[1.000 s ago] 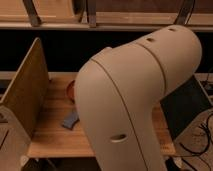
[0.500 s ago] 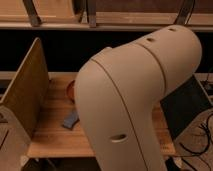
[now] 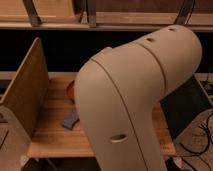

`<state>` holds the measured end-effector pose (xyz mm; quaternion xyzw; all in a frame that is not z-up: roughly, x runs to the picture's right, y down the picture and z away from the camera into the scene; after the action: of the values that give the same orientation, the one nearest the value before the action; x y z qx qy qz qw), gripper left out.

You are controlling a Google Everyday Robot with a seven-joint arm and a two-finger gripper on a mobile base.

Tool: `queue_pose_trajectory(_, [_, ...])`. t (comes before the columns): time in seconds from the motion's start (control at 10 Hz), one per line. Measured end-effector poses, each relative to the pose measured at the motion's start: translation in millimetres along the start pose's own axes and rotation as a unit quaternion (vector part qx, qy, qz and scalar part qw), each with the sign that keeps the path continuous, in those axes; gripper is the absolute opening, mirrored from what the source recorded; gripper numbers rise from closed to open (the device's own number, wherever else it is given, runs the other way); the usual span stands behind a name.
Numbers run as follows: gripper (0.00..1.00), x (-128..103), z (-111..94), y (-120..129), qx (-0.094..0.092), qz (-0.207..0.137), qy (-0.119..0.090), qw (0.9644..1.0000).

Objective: Knock the eraser over

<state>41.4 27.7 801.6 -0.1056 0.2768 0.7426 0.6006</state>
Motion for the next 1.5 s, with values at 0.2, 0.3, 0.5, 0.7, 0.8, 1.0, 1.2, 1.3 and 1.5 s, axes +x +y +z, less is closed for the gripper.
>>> queue_pose_trajectory(0.2, [0.80,0,0,0,0.000,0.000,0.000,1.0000])
queue_pose_trajectory(0.3, [0.80,0,0,0,0.000,0.000,0.000,1.0000])
queue_pose_trajectory(0.5, [0.80,0,0,0,0.000,0.000,0.000,1.0000])
queue_pose_trajectory(0.7, [0.80,0,0,0,0.000,0.000,0.000,1.0000])
queue_pose_trajectory(0.8, [0.80,0,0,0,0.000,0.000,0.000,1.0000])
queue_pose_trajectory(1.0, [0.75,0,0,0,0.003,-0.005,-0.003,1.0000])
queue_pose_trajectory(1.2, [0.56,-1,-5,8,0.002,-0.015,-0.013,0.9998])
queue_pose_trajectory(1.3, [0.45,-1,-10,12,-0.005,-0.019,-0.019,0.9996])
queue_pose_trajectory(1.5, [0.26,2,-16,18,-0.020,-0.025,-0.023,0.9992])
